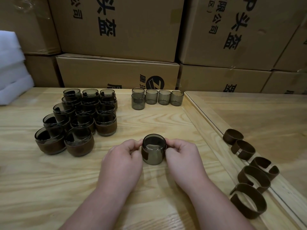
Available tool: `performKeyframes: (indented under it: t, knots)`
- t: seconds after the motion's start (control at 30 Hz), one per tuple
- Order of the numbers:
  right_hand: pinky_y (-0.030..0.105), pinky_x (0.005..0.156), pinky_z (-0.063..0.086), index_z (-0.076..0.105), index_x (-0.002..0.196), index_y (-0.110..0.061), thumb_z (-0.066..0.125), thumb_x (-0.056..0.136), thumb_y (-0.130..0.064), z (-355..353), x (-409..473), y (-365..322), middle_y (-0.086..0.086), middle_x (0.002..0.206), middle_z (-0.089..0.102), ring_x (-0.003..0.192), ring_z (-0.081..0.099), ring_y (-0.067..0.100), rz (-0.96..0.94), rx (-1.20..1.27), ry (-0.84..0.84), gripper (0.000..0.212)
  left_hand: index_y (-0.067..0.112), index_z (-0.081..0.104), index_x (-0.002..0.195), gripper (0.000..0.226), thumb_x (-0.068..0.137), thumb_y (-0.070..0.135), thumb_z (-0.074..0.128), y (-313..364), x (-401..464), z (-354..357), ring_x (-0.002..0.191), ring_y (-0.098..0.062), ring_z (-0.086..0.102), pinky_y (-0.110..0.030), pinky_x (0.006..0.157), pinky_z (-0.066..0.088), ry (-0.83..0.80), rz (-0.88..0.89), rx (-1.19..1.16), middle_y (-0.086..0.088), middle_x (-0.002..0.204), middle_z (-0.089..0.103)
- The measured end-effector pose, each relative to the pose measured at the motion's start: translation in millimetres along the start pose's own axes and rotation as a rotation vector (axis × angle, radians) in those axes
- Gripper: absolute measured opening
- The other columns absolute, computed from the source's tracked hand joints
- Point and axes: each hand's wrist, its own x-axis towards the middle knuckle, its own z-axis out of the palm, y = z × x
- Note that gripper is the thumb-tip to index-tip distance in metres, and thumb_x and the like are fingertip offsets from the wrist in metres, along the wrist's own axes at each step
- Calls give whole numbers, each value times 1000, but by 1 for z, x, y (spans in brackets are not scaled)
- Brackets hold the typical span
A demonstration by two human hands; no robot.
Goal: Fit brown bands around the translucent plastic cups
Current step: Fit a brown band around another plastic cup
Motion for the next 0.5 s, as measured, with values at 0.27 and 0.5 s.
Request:
performKeyframes:
  t: [0.27,0.5]
  knots:
    - [21,95,53,77,118,-22,54,87,-9,-1,1,-1,-20,98,78,96,69,-5,12,17,-34,41,38,76,98,35,87,13,56,-1,1,-1,105,-11,67,-38,96,54,6,-19,-9,25,101,75]
    - [5,74,45,78,117,-25,54,89,-9,-1,0,1,-24,96,76,91,67,-12,-28,-29,-77,40,41,69,106,33,85,20,54,2,-1,-4,105,-16,63,-42,96,51,-38,14,53,17,100,72]
